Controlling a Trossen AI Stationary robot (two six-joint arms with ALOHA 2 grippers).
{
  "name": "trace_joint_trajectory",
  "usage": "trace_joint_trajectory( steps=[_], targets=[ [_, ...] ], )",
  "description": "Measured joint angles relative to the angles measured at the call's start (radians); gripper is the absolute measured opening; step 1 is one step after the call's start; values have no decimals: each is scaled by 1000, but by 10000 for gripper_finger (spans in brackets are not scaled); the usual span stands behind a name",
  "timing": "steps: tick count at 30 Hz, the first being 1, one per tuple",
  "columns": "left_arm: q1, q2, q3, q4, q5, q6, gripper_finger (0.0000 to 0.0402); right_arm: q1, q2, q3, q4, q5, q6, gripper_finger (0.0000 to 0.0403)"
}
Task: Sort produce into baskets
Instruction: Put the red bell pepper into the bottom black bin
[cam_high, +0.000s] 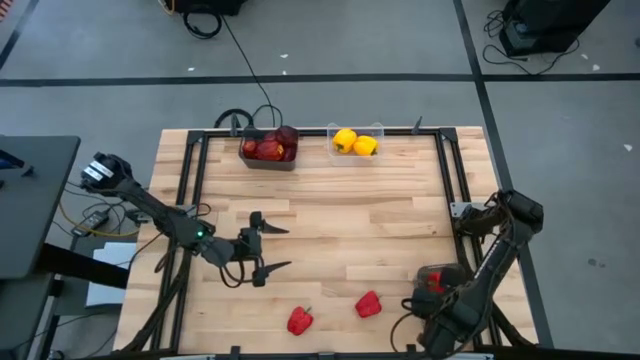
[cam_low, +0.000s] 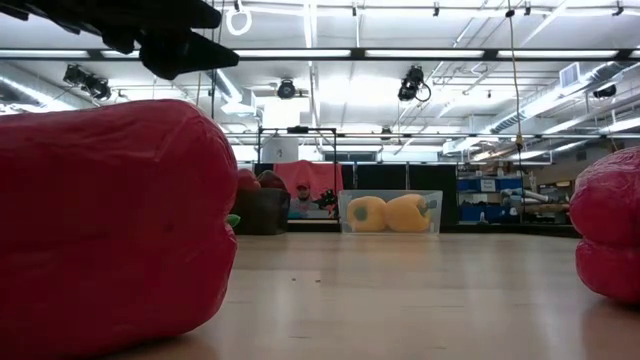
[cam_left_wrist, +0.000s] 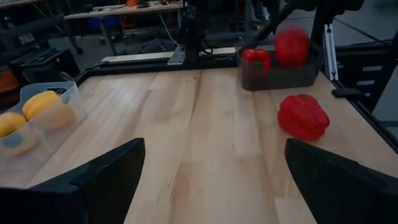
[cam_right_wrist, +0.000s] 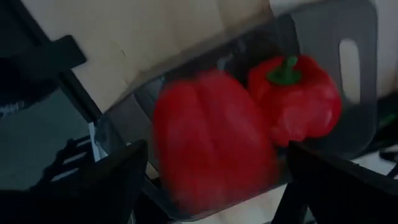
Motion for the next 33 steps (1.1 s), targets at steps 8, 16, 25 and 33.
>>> trace_joint_trajectory(
  steps=[8, 16, 25, 33],
  targets=[
    [-16, 4, 0, 8, 0, -3, 392, 33, 1, -7, -48, 21, 185, 384],
    [-31, 4, 1, 23, 0, -3, 392, -22, 1, -7, 73, 303, 85, 373],
    [-35, 4, 1, 0, 27, -10, 392, -144, 11, -22, 349, 420, -367, 377],
    [-80, -70, 1, -38, -259, -39, 392, -232, 96, -31, 409, 375, -585, 386]
  ],
)
